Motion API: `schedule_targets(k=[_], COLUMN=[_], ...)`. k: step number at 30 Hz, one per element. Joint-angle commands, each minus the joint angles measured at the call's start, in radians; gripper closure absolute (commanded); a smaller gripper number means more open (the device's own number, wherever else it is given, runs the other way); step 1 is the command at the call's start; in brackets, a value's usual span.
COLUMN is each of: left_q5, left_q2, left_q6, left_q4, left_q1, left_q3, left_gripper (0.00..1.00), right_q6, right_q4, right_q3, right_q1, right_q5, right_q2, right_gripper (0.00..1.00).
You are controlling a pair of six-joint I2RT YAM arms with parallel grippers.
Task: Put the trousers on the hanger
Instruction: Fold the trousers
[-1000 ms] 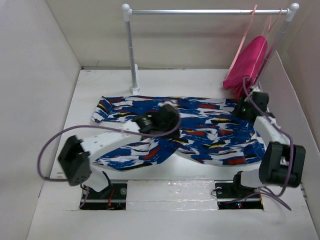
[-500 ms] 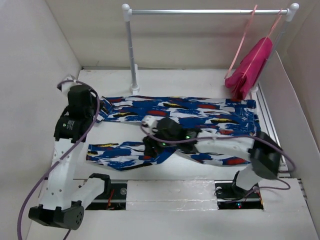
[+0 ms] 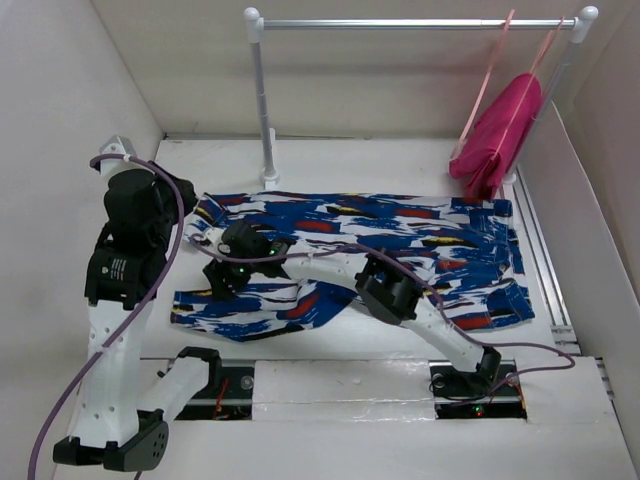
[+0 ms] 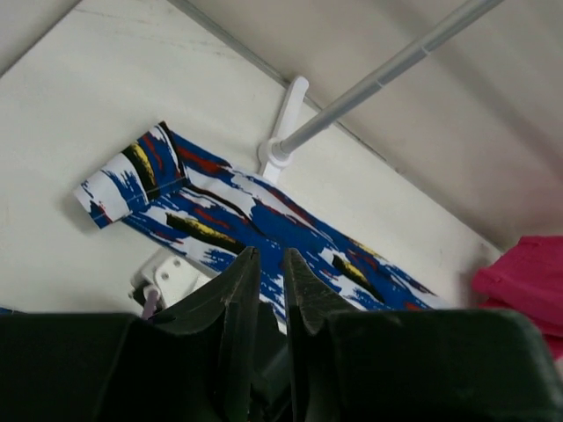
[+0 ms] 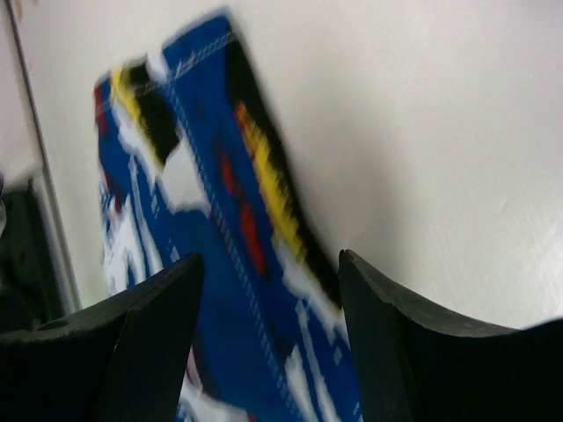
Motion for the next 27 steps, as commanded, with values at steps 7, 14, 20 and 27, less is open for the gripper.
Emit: schedule_targets(k=[7,14,20,27], left_q5=[0.054,-0.041,-0.199,-0.313], left_q2=[-0.008,-0.008,0.036,0.088], left_q6=[0.038,0.063,0.101,0.121], left_q4=[0.022,-0.02,-0.079,-0.089], left_q1=[-0.017,-0.045,-0.045,-0.045], left_q3=[-0.074,-0.015,0.161,0.245], left_gripper=[0.86,0.86,0.85,0.83], right_q6=[0.158,0.143,0.05,0.037], right_q4=[0.047,0.128,0.202,0.198], right_q3=[0.184,0.141,-0.117,-0.197], right_q1=[0.025,0.034,0.044,0.03], right_q5=[-0.122,-0.205,-0.282,-0.349], right_q2=[0.158,0.037,-0.303,-0.441], right_gripper=[0.45,1.0,1.0,1.0])
